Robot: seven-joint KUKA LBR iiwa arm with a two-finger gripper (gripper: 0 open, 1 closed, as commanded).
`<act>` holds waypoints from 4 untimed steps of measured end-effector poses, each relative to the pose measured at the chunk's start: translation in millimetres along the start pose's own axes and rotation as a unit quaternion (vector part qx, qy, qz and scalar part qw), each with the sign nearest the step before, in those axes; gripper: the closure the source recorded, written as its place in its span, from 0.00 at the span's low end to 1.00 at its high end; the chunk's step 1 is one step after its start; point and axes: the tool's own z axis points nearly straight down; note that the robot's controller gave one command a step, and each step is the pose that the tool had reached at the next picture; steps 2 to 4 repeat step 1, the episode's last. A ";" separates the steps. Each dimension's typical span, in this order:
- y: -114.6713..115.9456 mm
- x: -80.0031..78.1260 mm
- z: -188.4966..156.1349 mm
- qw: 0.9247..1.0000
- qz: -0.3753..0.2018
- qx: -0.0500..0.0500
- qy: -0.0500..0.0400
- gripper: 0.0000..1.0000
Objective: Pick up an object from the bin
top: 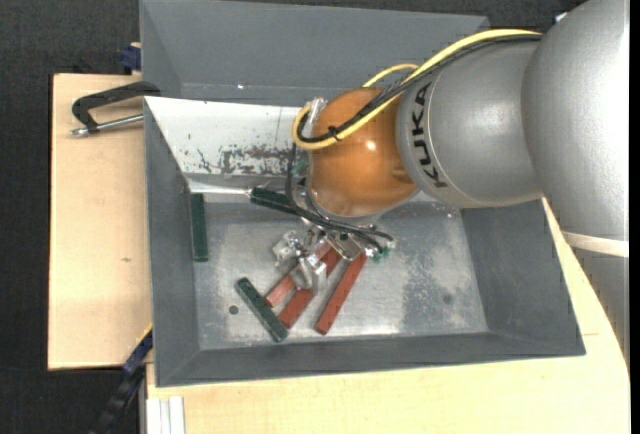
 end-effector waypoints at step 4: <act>27.3 19.0 -171.8 1.000 -0.010 0.002 -0.003 1.00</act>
Offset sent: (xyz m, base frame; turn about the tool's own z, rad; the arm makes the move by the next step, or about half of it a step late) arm 0.0000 0.0000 0.0000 0.0000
